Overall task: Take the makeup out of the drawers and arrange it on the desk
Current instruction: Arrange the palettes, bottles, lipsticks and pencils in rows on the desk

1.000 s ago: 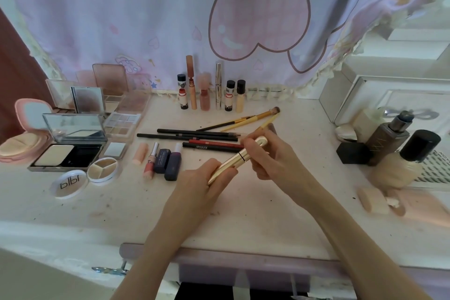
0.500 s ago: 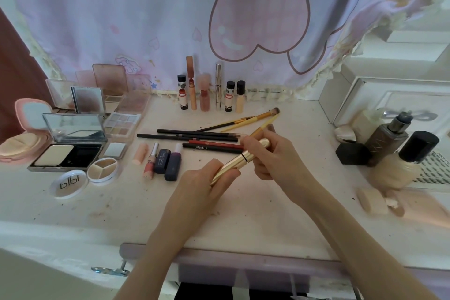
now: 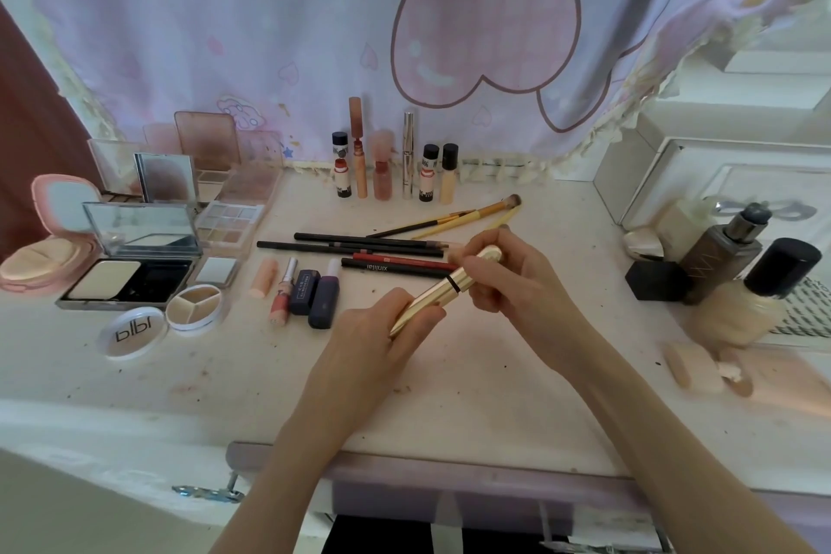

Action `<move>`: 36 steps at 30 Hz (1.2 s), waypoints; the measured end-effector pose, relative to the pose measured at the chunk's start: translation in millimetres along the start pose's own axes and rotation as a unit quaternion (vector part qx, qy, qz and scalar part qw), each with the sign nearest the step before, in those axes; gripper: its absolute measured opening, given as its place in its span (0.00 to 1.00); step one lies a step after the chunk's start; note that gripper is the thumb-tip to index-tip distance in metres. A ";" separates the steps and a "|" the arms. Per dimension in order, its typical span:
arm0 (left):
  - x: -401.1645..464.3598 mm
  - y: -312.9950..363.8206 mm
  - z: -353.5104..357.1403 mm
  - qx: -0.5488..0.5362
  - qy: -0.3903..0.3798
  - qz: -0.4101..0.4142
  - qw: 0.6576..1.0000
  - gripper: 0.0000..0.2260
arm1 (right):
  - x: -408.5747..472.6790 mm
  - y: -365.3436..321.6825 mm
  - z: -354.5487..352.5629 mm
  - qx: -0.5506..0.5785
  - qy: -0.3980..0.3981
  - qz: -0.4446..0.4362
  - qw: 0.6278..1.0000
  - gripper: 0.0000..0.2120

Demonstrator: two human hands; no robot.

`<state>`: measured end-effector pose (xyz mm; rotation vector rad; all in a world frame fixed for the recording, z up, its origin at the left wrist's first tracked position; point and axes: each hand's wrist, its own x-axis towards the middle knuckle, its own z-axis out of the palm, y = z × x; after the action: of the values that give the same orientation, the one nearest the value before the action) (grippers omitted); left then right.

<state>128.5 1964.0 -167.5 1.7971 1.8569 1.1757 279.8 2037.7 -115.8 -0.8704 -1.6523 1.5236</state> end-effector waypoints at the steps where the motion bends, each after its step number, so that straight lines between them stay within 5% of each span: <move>1: -0.4 0.7 -0.6 0.003 -0.002 -0.003 1.000 0.19 | -0.8 1.4 -1.1 0.006 0.000 -0.004 1.000 0.04; 2: -0.4 1.3 -1.2 0.005 -0.004 -0.007 1.000 0.20 | -0.5 1.8 -0.8 0.000 0.002 0.001 1.000 0.01; 5: -0.7 3.4 -2.6 -0.003 -0.009 -0.005 1.000 0.19 | 1.7 4.5 -0.8 -0.066 0.027 0.032 0.997 0.18; 13: -1.9 10.1 -5.1 -0.020 -0.004 -0.016 1.000 0.18 | 1.1 -0.1 -6.1 0.039 0.024 0.011 0.999 0.02; 17: -1.8 8.9 -5.2 -0.003 -0.022 -0.020 1.000 0.19 | 2.6 3.9 -5.5 0.010 0.030 0.044 0.998 0.15; 21: -1.5 9.2 -5.0 0.012 -0.034 -0.025 0.999 0.20 | 1.5 2.7 -9.0 0.065 0.031 0.037 0.997 0.04; 30: -1.8 7.9 -4.0 -0.025 -0.024 -0.033 0.999 0.16 | 1.2 4.7 -7.2 0.119 0.037 0.018 0.992 0.05; 33: -2.0 8.1 -2.3 -0.062 -0.010 -0.039 0.997 0.08 | -5.0 13.8 -4.1 0.075 -0.001 0.070 0.995 0.12; 36: -2.6 7.7 -2.0 -0.066 -0.017 -0.036 0.997 0.06 | -13.3 22.1 6.3 0.008 -0.014 0.059 0.998 0.06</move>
<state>132.8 1959.9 -161.6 1.6548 1.7660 1.2044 281.5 2024.8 -139.0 -0.9564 -1.6330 1.6332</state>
